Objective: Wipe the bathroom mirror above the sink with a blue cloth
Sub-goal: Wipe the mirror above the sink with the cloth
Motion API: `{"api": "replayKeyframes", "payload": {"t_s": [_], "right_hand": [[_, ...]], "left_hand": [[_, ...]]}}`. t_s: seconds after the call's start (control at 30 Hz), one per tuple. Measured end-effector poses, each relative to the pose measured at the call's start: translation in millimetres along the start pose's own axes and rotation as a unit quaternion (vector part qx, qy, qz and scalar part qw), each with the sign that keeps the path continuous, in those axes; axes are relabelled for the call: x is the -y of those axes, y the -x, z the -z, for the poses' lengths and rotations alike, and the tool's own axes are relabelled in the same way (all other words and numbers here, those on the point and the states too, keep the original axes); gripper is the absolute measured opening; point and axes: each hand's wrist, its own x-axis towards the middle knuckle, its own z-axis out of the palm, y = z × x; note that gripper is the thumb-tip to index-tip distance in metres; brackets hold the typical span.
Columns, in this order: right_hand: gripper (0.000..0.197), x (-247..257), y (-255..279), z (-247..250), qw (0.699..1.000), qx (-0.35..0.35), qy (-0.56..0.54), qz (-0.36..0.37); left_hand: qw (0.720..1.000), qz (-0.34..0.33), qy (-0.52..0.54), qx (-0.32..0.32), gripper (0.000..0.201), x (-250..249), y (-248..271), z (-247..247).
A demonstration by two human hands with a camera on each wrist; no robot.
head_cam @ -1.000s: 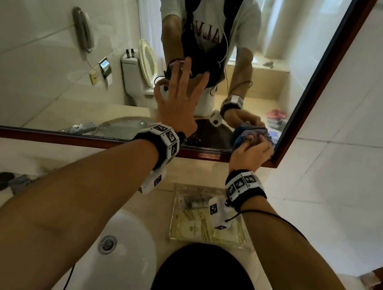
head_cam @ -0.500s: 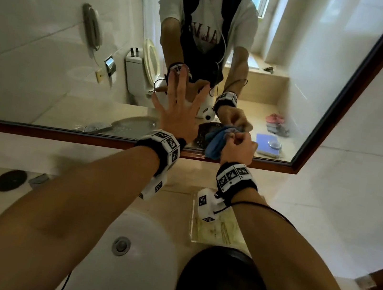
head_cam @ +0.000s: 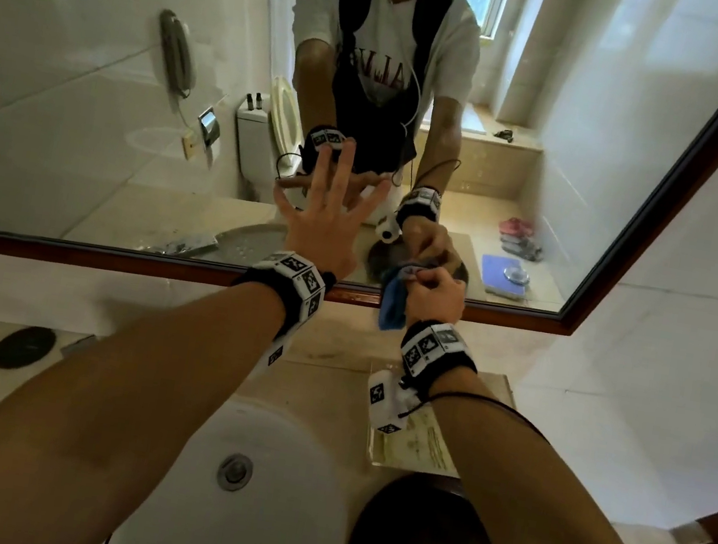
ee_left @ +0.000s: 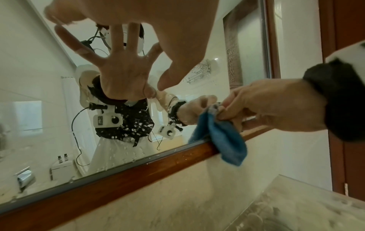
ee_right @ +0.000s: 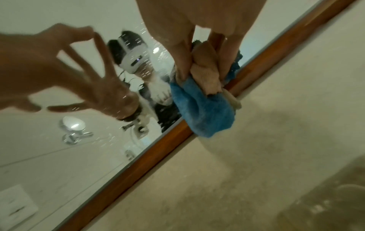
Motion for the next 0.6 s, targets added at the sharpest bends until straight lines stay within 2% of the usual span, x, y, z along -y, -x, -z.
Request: {"api": "replayKeyframes", "payload": {"t_s": [0.1,0.27,0.47,0.6], "right_hand": [[0.004,-18.5,-17.5,27.5,0.999,-0.034,0.012,-0.017],[0.009,-38.4,-40.0,60.9,0.995,-0.066,0.046,-0.066],[0.021,-26.7,-29.0,42.8,0.992,-0.061,0.063,-0.090],[0.017,-12.6,-7.2,13.2,0.997,-0.028,0.048,-0.062]], "left_hand": [[1.000,0.001,-0.010,0.006,0.108,-0.2,-1.2,-2.2],[1.000,0.005,-0.018,0.006,0.108,-4.0,-1.9,-7.5],[1.000,-0.005,-0.007,0.001,0.103,-1.9,-2.4,-5.4],[1.000,-0.012,-0.015,-0.015,0.107,2.2,-1.0,-7.9]]}}
